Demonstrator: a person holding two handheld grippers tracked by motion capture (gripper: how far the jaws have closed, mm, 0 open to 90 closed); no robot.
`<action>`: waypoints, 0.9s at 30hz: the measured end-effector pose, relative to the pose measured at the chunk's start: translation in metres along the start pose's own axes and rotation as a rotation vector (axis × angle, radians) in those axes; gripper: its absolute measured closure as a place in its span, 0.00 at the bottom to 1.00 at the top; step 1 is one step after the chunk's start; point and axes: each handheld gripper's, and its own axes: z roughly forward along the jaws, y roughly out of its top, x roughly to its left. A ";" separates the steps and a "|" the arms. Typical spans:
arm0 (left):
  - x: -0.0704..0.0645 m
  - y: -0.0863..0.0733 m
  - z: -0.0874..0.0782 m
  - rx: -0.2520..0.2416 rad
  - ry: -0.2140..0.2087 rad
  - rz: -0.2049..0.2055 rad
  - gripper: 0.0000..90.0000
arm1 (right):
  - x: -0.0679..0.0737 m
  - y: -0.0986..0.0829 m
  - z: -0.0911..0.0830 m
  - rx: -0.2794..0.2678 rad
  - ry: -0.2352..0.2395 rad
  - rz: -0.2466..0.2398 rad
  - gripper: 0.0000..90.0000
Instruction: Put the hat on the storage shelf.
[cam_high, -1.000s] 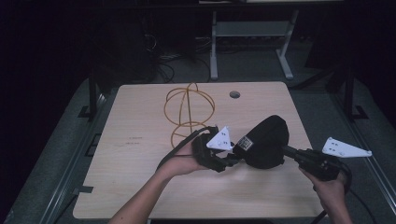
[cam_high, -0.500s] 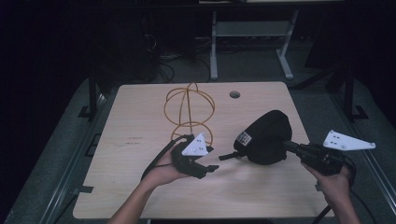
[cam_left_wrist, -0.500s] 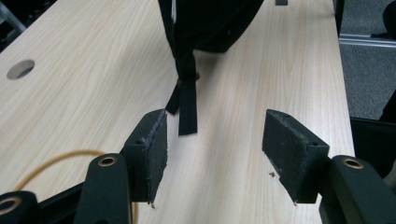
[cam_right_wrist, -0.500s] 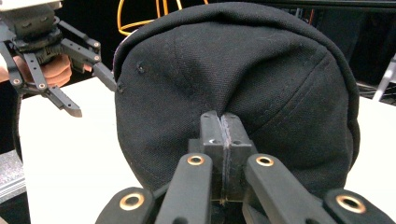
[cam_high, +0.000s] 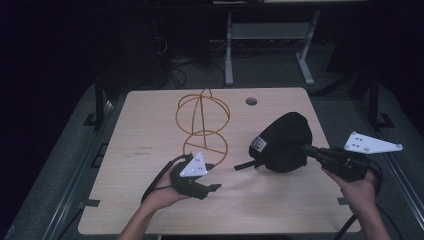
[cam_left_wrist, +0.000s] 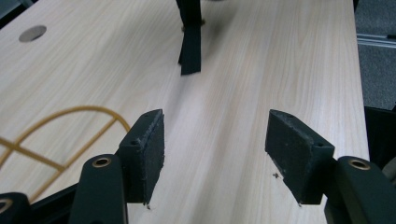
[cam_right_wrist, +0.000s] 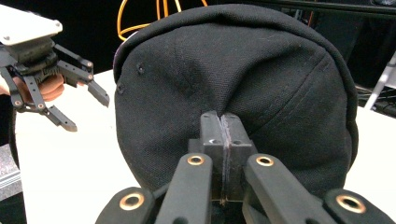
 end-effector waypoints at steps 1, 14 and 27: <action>0.000 -0.003 0.000 0.000 0.003 -0.007 0.41 | 0.000 0.003 0.001 0.002 0.002 -0.005 1.00; -0.003 -0.024 0.001 0.015 0.019 -0.029 0.39 | 0.004 0.029 0.006 0.005 0.014 -0.027 1.00; -0.001 -0.030 -0.002 0.024 0.033 -0.028 0.38 | 0.009 0.066 0.018 0.001 0.031 -0.073 1.00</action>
